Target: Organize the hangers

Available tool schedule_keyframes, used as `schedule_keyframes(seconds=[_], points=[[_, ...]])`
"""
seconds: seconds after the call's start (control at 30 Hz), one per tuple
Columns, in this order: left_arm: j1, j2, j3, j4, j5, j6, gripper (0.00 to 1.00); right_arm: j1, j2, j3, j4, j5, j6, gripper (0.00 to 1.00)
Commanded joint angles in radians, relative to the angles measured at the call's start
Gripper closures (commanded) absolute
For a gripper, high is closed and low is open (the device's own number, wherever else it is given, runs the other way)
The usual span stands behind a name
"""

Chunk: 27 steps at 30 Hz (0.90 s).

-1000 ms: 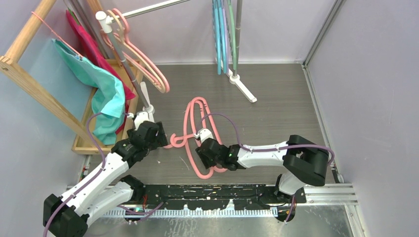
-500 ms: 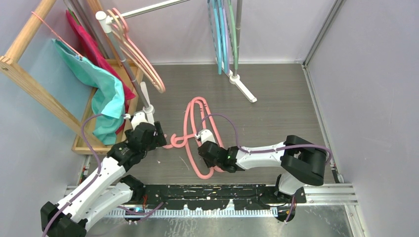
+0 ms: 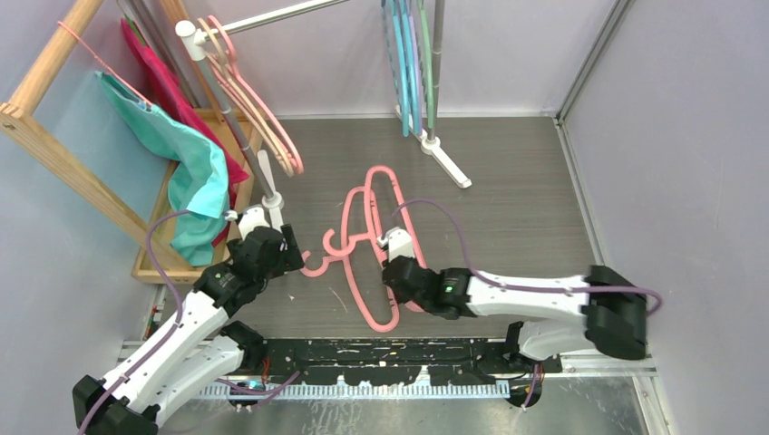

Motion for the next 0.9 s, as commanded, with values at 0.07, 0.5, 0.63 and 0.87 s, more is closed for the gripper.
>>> schedule_keyframes(seconds=[0.07, 0.5, 0.63, 0.87], points=[[-0.002, -0.038, 0.017, -0.011, -0.022, -0.008, 0.02, -0.006, -0.310, 0.065, -0.031, 0.050, 0.026, 0.99], [-0.002, 0.011, 0.045, -0.031, -0.033, -0.001, 0.02, -0.122, -0.402, 0.226, 0.063, -0.322, 0.106, 0.99], [-0.003, 0.032, 0.055, -0.029, -0.037, 0.005, 0.02, -0.178, -0.388, 0.279, 0.108, -0.401, 0.131, 0.99], [-0.002, 0.043, 0.055, -0.027, -0.041, 0.009, 0.02, -0.240, -0.311, 0.350, 0.250, -0.525, 0.194, 0.99]])
